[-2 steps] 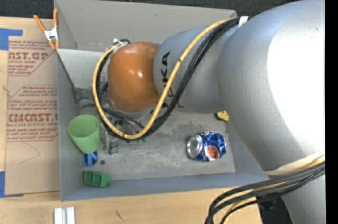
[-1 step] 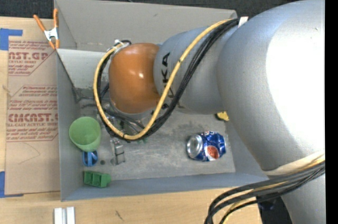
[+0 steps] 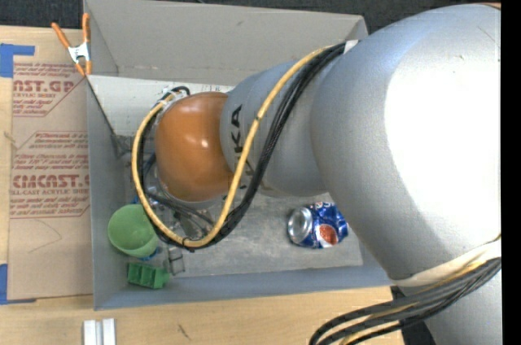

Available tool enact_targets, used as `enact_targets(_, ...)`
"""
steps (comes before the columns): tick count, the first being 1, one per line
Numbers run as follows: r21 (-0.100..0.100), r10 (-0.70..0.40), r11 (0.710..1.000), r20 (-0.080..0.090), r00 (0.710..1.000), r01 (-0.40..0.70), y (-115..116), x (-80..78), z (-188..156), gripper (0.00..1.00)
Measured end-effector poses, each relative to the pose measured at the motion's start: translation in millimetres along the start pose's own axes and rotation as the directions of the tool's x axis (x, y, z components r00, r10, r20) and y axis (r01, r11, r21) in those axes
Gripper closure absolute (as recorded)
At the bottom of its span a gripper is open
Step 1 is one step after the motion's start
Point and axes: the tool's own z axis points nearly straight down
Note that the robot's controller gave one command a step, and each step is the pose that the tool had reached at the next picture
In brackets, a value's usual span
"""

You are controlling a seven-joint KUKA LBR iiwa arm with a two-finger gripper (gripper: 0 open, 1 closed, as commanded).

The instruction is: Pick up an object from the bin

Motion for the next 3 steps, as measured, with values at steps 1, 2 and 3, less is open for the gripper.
enact_targets(1,0.004,0.006,1.0,0.001,1.0,-0.006,-4,-0.8,0,1.0)
enact_targets(2,-0.003,0.036,0.999,0.005,0.999,-0.036,-22,-71.9,-22,1.0)
enact_targets(3,-0.005,0.034,0.999,-0.003,0.999,-0.034,-20,-68.8,-20,0.0)
